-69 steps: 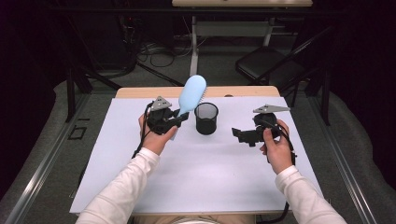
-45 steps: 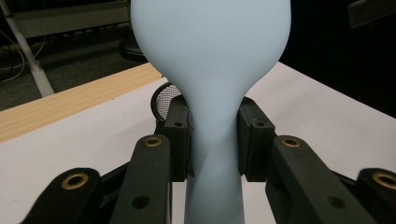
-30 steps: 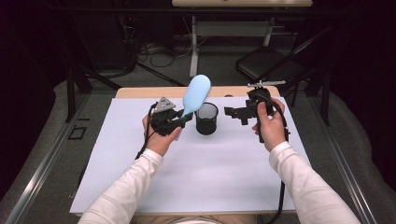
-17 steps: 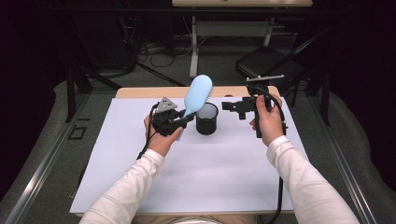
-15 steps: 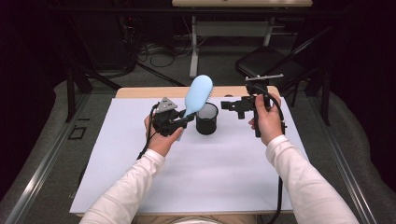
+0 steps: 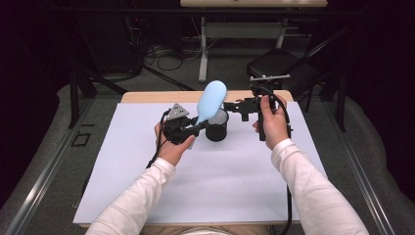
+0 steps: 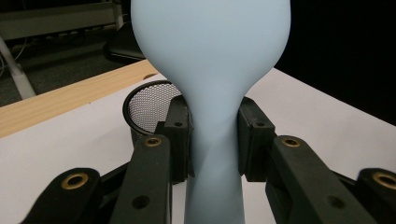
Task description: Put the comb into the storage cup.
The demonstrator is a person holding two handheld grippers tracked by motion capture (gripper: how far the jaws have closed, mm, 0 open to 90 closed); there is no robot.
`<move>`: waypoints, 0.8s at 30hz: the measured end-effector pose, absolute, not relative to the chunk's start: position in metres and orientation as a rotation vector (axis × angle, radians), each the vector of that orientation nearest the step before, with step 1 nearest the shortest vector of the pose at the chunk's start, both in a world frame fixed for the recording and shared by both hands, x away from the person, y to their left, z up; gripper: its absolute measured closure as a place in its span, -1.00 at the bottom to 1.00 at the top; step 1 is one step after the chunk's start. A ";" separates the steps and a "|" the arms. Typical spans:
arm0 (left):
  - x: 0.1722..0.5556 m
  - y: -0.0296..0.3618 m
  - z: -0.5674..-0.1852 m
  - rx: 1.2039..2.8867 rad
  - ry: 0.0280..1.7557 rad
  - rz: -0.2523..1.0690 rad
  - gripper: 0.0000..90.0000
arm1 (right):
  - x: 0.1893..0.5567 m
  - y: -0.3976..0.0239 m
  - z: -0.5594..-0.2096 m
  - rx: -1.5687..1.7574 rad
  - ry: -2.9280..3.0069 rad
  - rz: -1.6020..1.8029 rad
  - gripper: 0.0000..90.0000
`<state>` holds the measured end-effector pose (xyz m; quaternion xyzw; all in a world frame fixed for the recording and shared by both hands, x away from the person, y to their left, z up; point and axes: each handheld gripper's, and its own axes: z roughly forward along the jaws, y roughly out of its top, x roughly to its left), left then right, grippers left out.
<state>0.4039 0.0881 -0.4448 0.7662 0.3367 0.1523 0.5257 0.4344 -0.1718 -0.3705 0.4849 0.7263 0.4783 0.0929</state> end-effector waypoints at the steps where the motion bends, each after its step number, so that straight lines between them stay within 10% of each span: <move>1: 0.404 0.088 -0.445 1.830 0.805 0.361 0.55 | 0.435 -0.171 -0.370 1.438 2.156 1.424 -0.83; 24: 0.401 0.081 -0.451 1.811 0.784 0.352 0.55 | 0.442 -0.157 -0.368 1.473 2.138 1.484 -0.72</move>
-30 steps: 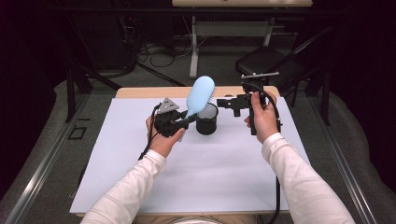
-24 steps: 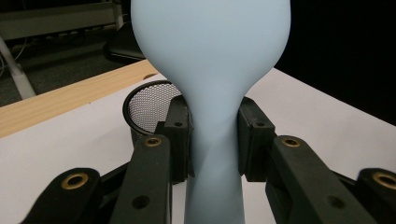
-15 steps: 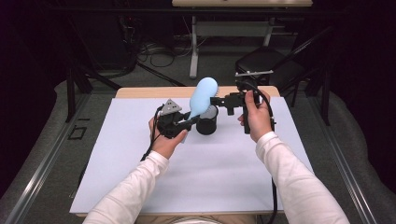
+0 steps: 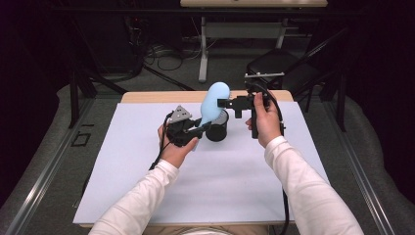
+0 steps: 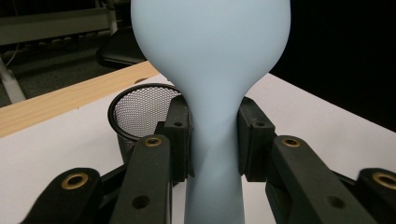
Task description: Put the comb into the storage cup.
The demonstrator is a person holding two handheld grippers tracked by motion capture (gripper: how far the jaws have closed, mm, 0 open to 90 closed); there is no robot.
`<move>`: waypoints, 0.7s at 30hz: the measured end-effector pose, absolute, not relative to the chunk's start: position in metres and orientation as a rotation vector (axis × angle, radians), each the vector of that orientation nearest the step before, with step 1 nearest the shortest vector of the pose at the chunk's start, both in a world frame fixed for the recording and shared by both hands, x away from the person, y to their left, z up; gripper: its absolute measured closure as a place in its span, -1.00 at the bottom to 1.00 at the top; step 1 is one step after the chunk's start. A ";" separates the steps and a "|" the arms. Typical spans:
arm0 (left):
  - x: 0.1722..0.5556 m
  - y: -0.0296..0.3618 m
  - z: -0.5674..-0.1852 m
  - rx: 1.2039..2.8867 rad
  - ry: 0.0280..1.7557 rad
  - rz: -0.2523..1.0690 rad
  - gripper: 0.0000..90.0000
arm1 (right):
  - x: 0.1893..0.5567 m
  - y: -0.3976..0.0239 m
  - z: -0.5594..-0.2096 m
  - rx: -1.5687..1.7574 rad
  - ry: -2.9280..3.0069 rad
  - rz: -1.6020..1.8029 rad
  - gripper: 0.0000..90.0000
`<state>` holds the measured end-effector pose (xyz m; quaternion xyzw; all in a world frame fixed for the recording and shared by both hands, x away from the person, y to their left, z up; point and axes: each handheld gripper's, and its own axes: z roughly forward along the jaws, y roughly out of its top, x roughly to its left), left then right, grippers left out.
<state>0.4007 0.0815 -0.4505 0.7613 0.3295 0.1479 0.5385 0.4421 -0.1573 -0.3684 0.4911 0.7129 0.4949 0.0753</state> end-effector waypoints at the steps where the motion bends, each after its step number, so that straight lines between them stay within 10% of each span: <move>1: 0.401 0.081 -0.451 1.810 0.783 0.351 0.55 | 0.443 -0.157 -0.368 1.479 2.140 1.488 -0.72; 21: 0.399 0.082 -0.451 1.798 0.776 0.349 0.55 | 0.453 -0.150 -0.366 1.535 2.119 1.617 -0.72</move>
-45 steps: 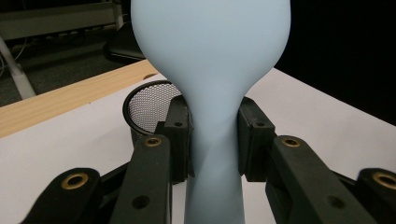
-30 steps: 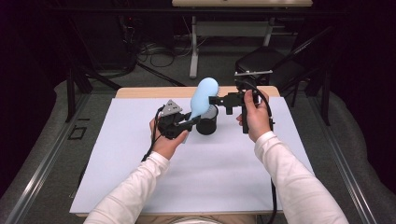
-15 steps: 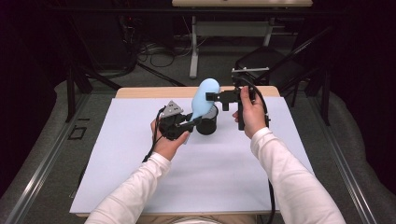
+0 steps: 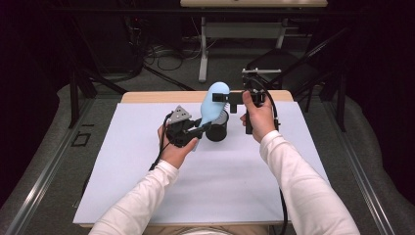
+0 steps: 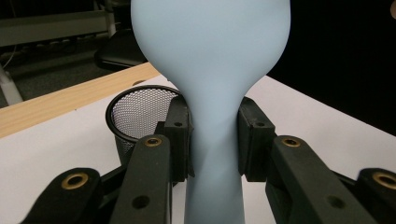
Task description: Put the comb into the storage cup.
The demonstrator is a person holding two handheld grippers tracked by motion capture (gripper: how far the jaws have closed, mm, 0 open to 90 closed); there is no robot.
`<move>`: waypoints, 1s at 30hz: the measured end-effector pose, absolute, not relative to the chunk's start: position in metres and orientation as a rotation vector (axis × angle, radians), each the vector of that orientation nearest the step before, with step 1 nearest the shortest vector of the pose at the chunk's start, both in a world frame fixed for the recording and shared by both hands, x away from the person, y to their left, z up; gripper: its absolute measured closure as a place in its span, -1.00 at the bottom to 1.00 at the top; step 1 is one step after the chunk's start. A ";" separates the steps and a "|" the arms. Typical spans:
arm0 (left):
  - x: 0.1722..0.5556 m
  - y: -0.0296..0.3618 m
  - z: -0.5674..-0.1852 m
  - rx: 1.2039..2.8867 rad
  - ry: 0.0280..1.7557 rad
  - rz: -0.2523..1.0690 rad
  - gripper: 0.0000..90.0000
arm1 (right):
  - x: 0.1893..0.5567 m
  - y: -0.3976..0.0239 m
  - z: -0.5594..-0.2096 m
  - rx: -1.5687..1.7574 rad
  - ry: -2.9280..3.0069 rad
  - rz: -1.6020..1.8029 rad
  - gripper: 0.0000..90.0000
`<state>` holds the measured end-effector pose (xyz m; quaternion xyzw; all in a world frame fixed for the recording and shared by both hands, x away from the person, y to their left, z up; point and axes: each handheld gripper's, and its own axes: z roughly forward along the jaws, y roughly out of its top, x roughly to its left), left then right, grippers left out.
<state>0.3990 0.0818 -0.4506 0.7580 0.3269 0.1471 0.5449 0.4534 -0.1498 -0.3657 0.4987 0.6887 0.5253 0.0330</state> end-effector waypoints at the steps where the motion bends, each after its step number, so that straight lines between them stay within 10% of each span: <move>1: 0.399 0.082 -0.451 1.798 0.775 0.348 0.55 | 0.454 -0.150 -0.366 1.538 2.120 1.629 -0.72; 30: 0.397 0.076 -0.452 1.802 0.763 0.339 0.55 | 0.462 -0.144 -0.371 1.607 2.130 1.722 -0.66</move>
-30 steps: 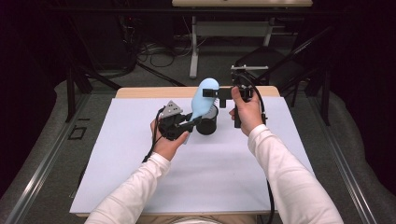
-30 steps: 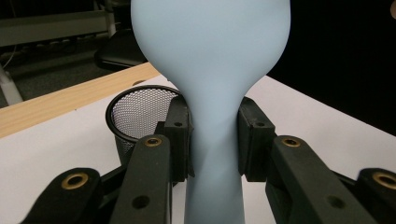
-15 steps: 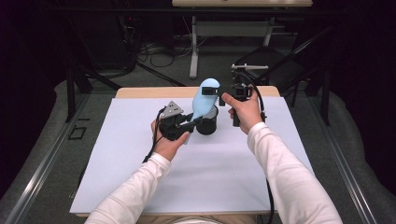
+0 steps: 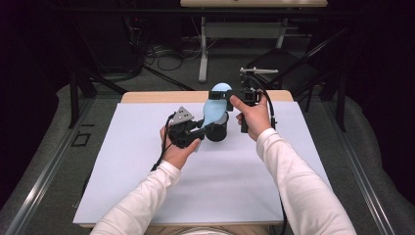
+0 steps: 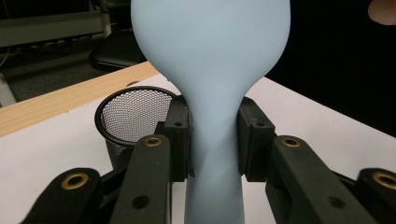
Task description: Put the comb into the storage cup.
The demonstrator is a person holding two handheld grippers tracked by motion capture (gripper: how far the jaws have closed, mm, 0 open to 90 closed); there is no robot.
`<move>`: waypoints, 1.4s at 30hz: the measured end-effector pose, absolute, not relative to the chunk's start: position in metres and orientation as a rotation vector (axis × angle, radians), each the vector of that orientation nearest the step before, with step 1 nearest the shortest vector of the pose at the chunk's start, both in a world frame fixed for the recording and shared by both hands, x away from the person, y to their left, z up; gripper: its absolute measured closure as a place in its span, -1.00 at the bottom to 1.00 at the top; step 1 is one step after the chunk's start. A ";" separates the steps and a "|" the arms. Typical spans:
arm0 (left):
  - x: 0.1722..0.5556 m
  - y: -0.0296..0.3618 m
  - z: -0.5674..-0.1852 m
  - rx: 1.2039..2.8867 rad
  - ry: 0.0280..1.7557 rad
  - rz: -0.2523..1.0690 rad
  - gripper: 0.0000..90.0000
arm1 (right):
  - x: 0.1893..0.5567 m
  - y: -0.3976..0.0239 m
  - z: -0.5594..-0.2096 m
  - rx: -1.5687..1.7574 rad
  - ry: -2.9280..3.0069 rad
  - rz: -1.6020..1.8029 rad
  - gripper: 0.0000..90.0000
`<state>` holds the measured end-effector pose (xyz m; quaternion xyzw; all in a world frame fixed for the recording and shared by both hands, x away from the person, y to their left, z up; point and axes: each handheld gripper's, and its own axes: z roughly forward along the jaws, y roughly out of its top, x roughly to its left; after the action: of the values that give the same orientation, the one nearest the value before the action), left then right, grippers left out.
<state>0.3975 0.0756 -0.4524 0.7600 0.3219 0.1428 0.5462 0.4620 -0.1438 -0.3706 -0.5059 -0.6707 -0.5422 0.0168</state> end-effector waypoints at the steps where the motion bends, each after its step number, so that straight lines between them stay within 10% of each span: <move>1: 0.397 0.075 -0.453 1.798 0.764 0.340 0.55 | 0.462 -0.144 -0.371 -1.572 -2.082 -1.685 -0.66; 42: 0.396 0.074 -0.455 1.793 0.754 0.341 0.55 | 0.469 -0.153 -0.375 -1.578 -2.002 -1.665 -0.18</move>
<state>0.3957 0.0744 -0.4553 0.7579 0.3185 0.1440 0.5509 0.4690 -0.1532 -0.3754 -0.5177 -0.6567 -0.5462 0.0485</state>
